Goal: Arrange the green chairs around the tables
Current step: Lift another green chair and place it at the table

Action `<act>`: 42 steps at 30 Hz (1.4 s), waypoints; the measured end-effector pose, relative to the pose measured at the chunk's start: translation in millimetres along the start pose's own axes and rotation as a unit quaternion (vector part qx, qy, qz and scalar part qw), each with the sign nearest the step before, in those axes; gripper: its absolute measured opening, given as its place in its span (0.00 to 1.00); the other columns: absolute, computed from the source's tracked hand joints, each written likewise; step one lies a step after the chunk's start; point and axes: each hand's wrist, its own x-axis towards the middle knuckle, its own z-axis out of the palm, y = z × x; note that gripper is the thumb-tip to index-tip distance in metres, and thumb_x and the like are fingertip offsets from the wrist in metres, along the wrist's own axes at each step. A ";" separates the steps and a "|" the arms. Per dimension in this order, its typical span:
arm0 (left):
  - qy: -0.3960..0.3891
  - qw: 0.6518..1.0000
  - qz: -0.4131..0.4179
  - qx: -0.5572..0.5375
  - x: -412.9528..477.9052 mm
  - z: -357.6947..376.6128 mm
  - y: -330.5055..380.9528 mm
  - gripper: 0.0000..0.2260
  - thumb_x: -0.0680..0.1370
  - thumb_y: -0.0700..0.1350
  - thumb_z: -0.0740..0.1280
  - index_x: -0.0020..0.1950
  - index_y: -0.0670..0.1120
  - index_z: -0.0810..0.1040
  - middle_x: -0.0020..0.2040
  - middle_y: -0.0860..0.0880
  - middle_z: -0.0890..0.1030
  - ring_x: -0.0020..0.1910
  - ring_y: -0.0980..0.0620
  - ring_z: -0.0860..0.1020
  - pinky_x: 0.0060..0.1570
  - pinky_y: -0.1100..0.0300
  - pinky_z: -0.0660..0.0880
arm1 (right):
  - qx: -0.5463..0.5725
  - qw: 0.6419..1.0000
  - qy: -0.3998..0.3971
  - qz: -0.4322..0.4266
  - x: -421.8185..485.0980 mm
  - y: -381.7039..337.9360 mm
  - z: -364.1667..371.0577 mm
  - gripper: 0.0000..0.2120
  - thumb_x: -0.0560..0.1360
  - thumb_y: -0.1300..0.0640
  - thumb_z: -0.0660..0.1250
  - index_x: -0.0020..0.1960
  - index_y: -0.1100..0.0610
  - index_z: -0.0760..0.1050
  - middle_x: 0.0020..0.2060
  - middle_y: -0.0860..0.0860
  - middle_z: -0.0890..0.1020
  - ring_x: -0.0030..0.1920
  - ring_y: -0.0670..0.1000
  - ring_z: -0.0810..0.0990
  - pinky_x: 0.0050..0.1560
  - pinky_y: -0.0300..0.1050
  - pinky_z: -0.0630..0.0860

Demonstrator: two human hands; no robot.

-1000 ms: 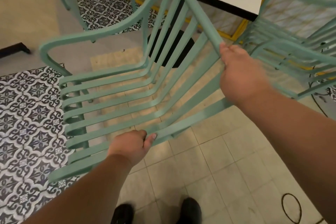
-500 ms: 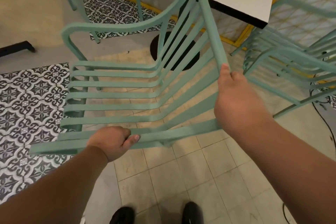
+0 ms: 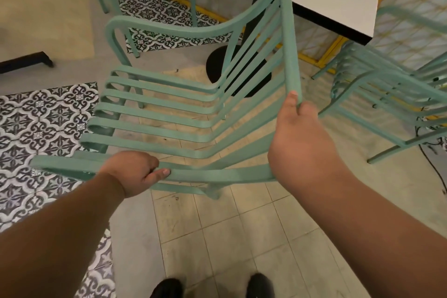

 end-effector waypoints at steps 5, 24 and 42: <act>0.008 0.987 -0.155 0.026 -2.2 -10.7 41.2 0.35 0.75 0.69 0.34 0.35 0.52 0.75 0.31 0.53 0.76 0.35 0.54 0.73 0.43 0.53 0.67 | 0.086 0.996 0.001 -0.029 -0.9 8.9 -2.0 0.36 0.81 0.63 0.56 0.83 0.55 0.42 0.60 0.52 0.62 0.40 0.48 0.70 0.33 0.40 0.64; 0.116 0.951 -0.126 -0.257 35.5 -32.9 171.5 0.23 0.69 0.59 0.45 0.36 0.48 0.75 0.34 0.49 0.77 0.37 0.47 0.75 0.39 0.54 0.71 | 0.027 0.998 -0.005 -0.058 132.7 -5.9 -40.5 0.32 0.79 0.60 0.57 0.82 0.61 0.51 0.80 0.64 0.48 0.76 0.68 0.60 0.71 0.58 0.67; 0.087 0.952 -0.117 -0.269 26.4 -30.9 167.0 0.18 0.68 0.60 0.46 0.35 0.54 0.72 0.36 0.51 0.78 0.38 0.48 0.76 0.37 0.55 0.74 | 0.088 0.996 0.016 0.004 117.6 -6.9 -44.8 0.27 0.82 0.65 0.55 0.80 0.52 0.59 0.65 0.58 0.66 0.38 0.51 0.67 0.44 0.48 0.70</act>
